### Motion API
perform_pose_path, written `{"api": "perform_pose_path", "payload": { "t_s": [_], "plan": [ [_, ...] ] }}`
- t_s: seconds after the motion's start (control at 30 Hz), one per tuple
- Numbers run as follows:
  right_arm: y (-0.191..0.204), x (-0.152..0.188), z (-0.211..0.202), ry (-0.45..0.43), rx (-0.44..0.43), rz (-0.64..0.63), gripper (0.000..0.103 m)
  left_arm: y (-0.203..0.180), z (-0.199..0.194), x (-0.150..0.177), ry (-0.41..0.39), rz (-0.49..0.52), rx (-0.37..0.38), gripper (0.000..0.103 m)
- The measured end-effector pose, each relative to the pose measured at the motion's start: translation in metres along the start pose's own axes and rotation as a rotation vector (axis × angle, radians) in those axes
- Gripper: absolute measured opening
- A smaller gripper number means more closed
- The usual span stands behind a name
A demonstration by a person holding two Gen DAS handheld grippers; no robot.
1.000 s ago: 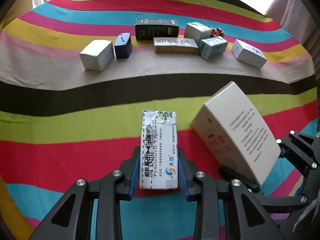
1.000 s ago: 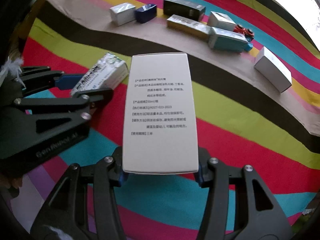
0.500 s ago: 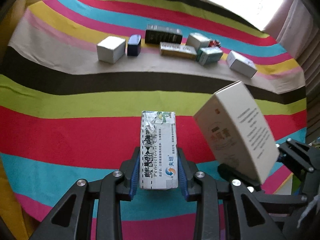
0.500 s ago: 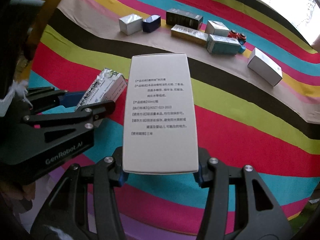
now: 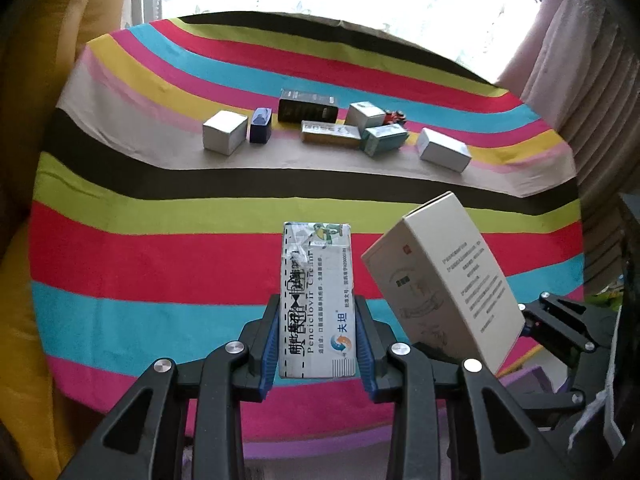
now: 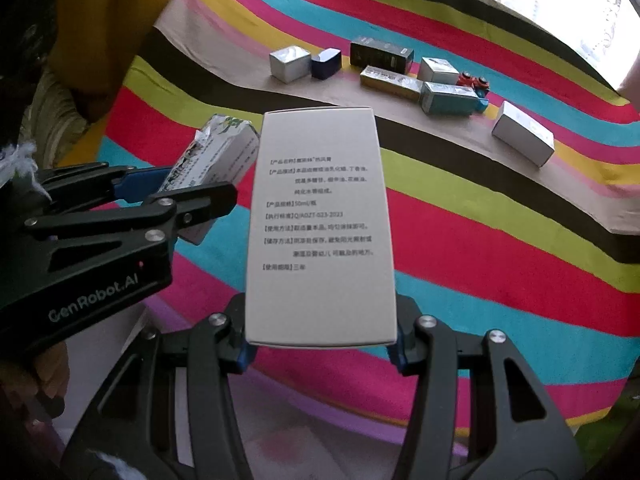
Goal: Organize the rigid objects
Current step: 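Carry the beige box and Penciclovir box toward the white storage box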
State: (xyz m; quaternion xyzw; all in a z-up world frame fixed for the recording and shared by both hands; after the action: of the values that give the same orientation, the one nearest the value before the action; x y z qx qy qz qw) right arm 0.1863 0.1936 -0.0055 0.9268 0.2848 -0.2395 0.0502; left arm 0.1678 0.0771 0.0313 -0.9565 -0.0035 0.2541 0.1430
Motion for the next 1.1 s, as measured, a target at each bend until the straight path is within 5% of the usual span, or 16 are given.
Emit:
{"api": "perform_pose_path", "payload": {
  "t_s": [1.1],
  "plan": [
    [0.06,0.097,-0.117,-0.185,-0.003,-0.057,0.054,-0.029,-0.114,0.116,-0.094,0.18,0.083,0.034]
  ]
}}
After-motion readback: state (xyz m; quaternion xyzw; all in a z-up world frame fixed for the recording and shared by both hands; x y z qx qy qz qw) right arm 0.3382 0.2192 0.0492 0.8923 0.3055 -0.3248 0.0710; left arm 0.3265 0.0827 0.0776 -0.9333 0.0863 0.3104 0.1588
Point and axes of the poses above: each gripper's, at about its wrist camera, not at the fingertips, and z roughly the way its jaws point, y to its left, x to its underside, the point moved 3 cm from there along z, roughly the way its jaws point, and after that the axes turned 9 degrees about -z, right-handed, at the moved point
